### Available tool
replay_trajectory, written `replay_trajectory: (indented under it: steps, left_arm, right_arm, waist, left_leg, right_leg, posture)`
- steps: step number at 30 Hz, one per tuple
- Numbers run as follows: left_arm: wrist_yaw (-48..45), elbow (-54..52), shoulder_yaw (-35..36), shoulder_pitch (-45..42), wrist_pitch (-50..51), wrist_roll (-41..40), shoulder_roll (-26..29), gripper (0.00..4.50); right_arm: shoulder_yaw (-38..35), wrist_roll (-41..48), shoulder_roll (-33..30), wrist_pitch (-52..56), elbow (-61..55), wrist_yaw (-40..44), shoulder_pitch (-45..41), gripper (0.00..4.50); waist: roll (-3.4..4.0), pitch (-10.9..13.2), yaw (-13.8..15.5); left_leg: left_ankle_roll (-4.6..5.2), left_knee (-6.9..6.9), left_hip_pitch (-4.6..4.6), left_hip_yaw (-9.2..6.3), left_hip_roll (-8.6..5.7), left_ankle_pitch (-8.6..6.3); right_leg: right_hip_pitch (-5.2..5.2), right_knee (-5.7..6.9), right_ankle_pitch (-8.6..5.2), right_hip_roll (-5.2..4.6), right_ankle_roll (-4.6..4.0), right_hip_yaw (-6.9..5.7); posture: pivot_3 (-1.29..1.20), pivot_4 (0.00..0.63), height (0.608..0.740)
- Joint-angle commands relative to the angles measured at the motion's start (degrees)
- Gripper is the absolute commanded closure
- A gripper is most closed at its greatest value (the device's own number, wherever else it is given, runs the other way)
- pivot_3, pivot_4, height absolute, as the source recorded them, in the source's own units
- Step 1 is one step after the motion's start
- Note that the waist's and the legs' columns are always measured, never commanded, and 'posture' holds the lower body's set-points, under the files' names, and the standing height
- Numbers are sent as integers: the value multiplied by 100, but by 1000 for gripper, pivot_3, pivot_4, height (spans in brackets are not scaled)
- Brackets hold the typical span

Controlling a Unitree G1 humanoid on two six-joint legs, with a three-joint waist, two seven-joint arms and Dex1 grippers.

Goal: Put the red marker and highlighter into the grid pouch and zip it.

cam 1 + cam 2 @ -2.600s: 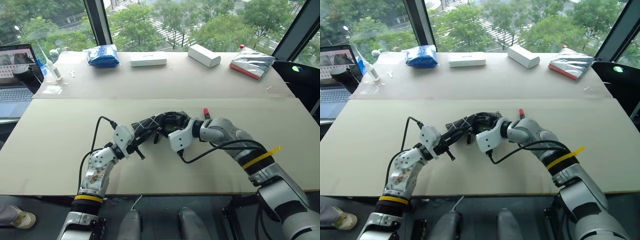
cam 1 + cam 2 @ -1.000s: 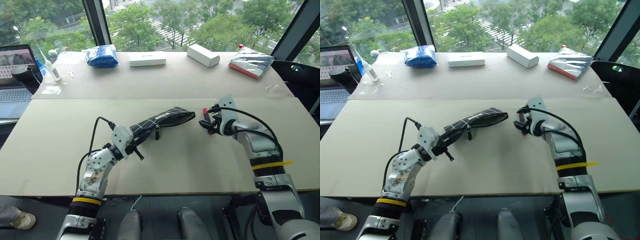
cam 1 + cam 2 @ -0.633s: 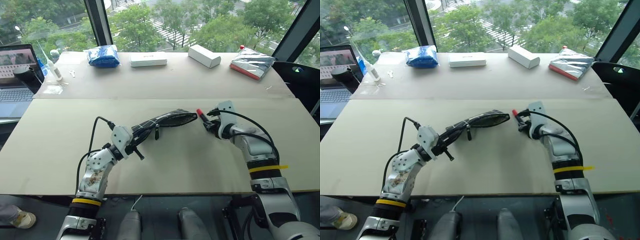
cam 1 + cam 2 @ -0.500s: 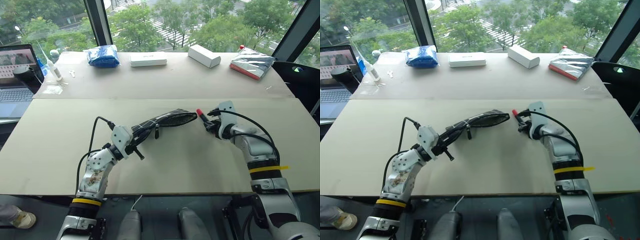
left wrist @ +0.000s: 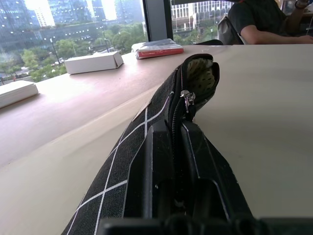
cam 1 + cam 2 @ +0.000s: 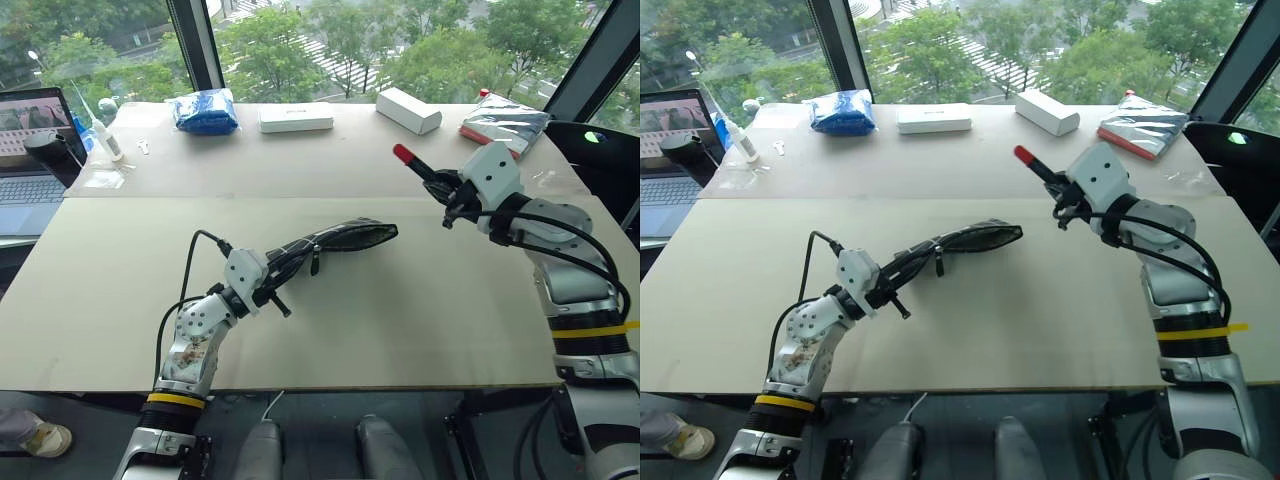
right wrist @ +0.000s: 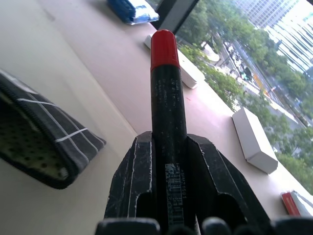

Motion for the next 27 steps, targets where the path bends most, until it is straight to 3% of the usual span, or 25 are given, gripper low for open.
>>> replay_trajectory:
  steps: [1, 14, 27]
  left_arm:
    - [11, -97, 8, -59, -43, -22, -11, 4500]
    - [-24, 2, -58, -106, -104, 23, -81, 4500]
    - [-98, 128, -54, -183, -167, 25, -121, 4500]
  right_arm:
    - [107, -274, -401, -776, -296, 427, 269, 3948]
    - [410, -781, -374, -1759, -370, 527, 439, 3948]
    - [993, -1629, 177, -2208, 400, 387, -279, 3948]
  waist:
    - [0, 1, 5]
    - [1, 2, 18]
    - [1, 2, 10]
  left_leg:
    - [0, 2, -2, 0, 0, 0]
    - [0, 6, -1, 1, -1, 0]
    - [0, 6, 1, 1, 0, 0]
  right_leg:
    - [-1, 0, 0, 0, 0, 0]
    - [-1, 3, 1, -1, -1, 2]
    - [-2, 5, 2, 0, -3, 2]
  posture:
    - [0, 150, 740]
    - [0, 150, 740]
    - [0, 150, 740]
